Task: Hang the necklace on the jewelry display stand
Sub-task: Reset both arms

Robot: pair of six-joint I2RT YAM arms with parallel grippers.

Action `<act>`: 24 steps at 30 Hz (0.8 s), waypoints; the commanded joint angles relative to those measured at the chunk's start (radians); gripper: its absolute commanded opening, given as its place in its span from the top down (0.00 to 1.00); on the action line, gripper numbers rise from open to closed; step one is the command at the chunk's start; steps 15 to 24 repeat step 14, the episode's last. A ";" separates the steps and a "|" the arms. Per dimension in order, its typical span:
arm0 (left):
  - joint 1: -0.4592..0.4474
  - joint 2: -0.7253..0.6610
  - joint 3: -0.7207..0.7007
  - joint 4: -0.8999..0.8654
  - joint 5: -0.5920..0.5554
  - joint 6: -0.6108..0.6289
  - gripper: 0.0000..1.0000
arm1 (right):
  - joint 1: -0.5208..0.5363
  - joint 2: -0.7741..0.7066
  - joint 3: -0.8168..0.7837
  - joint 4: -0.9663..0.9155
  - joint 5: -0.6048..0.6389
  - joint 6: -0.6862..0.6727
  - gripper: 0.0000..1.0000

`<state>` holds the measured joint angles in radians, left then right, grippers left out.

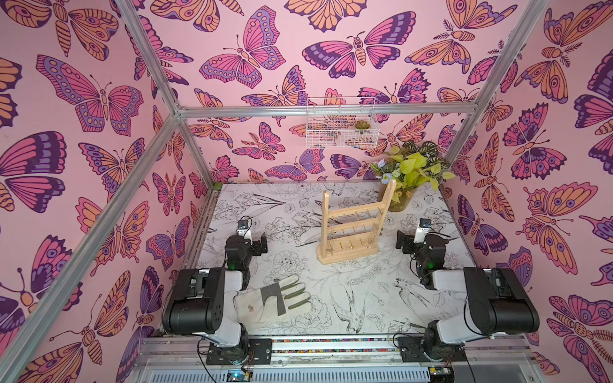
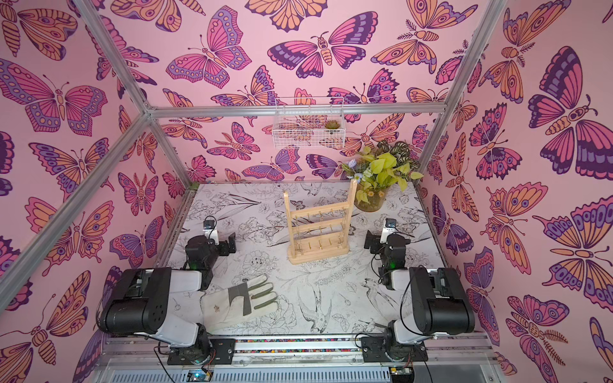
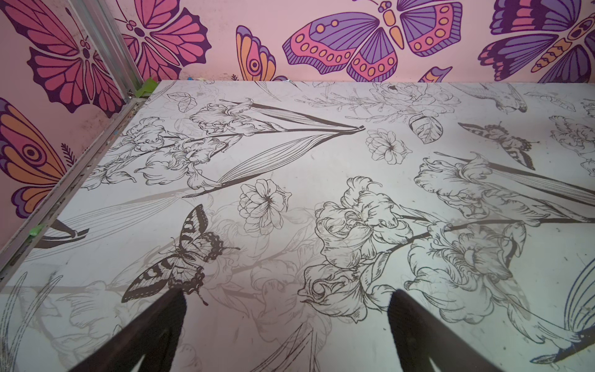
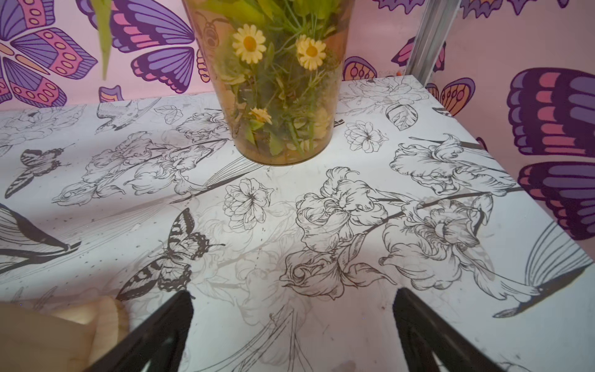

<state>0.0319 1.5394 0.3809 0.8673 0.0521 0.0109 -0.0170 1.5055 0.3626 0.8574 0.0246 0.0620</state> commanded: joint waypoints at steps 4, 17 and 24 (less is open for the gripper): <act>-0.003 0.001 -0.005 0.018 -0.012 0.006 0.00 | 0.006 -0.001 0.044 -0.054 -0.006 -0.016 0.01; -0.003 0.001 -0.005 0.018 -0.012 0.006 0.00 | 0.005 0.000 0.050 -0.066 -0.005 -0.011 0.01; -0.003 0.001 -0.005 0.018 -0.012 0.006 0.00 | 0.005 0.000 0.050 -0.066 -0.005 -0.011 0.01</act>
